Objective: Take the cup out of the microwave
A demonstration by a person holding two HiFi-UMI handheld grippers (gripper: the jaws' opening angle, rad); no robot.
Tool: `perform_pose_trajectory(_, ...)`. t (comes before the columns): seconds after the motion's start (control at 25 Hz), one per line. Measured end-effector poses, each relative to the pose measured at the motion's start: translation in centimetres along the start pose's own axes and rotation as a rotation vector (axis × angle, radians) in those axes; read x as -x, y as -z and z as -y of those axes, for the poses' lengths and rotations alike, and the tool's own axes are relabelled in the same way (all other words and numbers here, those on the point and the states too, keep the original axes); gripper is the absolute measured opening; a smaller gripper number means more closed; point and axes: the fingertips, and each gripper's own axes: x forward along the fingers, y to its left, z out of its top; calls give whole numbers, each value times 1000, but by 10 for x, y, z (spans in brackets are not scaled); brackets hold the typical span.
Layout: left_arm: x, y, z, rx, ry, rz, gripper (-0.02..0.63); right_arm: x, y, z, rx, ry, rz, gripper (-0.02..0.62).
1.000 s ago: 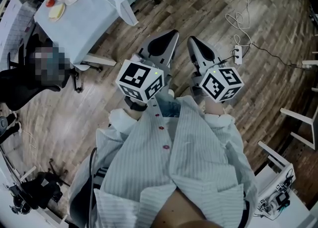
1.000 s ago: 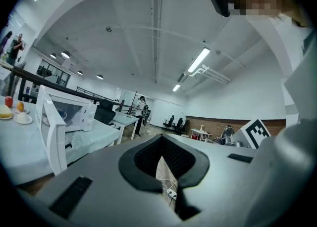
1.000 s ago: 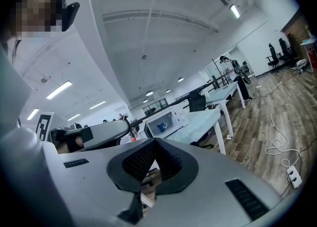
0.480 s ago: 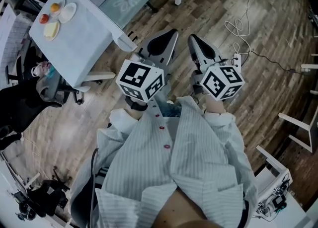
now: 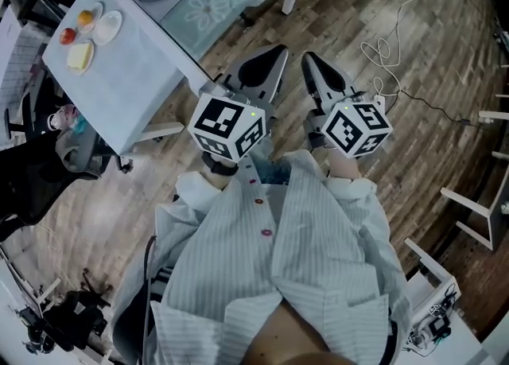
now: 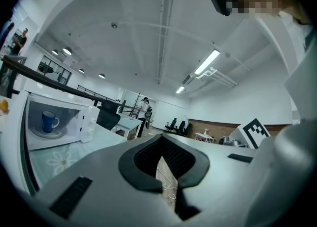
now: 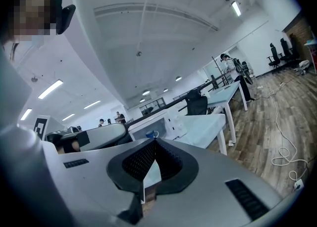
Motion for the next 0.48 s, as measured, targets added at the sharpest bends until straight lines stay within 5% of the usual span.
perform_pose_trajectory(0.48, -23, 3, -33, -2, -55, 13, 8, -50, 3, 19, -11, -39, -53, 34)
